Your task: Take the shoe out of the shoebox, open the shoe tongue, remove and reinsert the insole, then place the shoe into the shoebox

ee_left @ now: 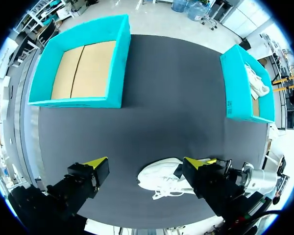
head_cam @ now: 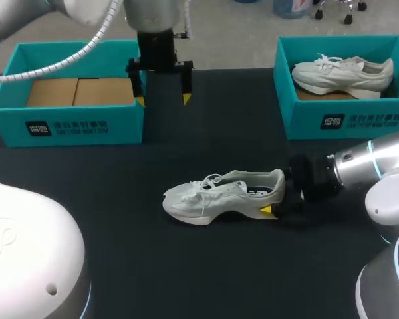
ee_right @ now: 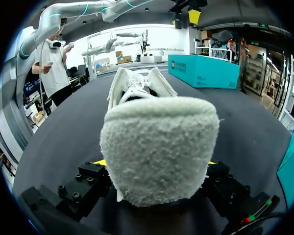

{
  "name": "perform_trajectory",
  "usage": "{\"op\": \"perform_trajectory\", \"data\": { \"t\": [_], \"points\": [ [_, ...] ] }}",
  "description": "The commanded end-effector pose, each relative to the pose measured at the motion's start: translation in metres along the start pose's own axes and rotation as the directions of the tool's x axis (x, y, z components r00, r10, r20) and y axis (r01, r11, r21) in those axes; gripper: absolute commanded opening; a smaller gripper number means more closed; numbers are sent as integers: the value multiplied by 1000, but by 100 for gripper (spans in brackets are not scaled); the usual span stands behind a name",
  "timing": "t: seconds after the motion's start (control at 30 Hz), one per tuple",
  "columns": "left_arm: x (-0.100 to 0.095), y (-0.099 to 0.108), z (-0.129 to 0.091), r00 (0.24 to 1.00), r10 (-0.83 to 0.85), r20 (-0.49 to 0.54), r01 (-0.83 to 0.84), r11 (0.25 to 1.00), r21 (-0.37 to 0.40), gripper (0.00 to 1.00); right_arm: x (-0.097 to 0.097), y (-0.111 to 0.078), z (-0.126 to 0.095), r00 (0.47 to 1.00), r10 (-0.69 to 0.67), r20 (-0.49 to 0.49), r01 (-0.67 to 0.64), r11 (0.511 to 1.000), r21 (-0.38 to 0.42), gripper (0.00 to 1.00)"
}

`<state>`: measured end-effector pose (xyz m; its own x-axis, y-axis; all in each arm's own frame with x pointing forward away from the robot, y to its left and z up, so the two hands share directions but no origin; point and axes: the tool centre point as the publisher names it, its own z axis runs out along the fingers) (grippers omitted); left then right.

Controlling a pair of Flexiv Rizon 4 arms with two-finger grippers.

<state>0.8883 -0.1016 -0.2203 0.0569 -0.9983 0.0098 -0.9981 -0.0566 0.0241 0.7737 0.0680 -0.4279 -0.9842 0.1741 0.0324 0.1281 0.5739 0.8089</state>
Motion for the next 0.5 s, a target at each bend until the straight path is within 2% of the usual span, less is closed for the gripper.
{"op": "perform_trajectory", "data": {
  "t": [0.03, 0.1, 0.5],
  "points": [
    [33, -3, 19, 997, 41, 66, -40, 999, -14, 100, 1, -4, 7, 1000, 1, 0, -1, 1000, 3, 0],
    [40, 1, 24, 994, 80, 77, -79, 997, -17, 100, 1, -4, 7, 1000, 1, 0, -1, 1000, 3, 0],
    [40, 1, 24, 994, 80, 77, -79, 997, -17, 100, 1, -4, 7, 1000, 1, 0, -1, 1000, 3, 0]
  ]
}}
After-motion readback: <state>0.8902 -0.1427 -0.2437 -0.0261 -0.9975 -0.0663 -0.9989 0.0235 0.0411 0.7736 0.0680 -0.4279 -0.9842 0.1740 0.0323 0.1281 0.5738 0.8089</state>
